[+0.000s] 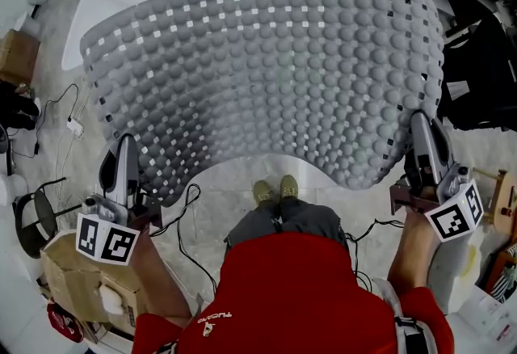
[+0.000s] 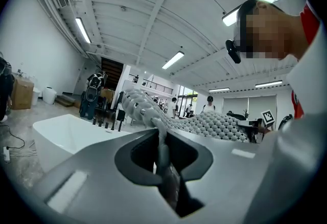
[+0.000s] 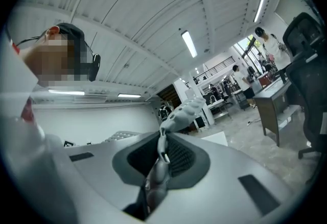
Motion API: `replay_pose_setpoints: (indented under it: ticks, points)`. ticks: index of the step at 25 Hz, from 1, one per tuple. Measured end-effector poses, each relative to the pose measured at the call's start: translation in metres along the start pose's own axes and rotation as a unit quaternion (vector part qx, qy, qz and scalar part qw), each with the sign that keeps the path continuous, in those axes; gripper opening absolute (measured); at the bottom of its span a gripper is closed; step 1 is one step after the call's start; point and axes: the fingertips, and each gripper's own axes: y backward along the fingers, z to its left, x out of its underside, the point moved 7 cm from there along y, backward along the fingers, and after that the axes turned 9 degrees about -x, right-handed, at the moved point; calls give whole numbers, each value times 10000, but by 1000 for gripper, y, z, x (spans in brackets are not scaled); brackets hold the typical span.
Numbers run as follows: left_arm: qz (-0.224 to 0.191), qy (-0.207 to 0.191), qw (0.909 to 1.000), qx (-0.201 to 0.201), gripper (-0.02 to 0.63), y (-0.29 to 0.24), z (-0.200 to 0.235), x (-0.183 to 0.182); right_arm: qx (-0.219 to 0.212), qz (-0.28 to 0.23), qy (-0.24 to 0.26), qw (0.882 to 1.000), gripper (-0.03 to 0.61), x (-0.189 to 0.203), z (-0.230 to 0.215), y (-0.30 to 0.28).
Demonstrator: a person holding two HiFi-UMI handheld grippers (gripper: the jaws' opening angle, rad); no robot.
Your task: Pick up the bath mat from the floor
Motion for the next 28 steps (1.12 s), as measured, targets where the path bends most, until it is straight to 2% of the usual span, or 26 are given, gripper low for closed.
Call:
replay_pose_setpoints:
  ticks: [16,28]
  points:
    - [-300,35,9994,159,39,1,-5,-3,-106,-199,209,9995,35,-12,1,4]
    - [-222,90,9995,205,38,-2,-4,-2,-55,-114,206,9997,34,-11,3,5]
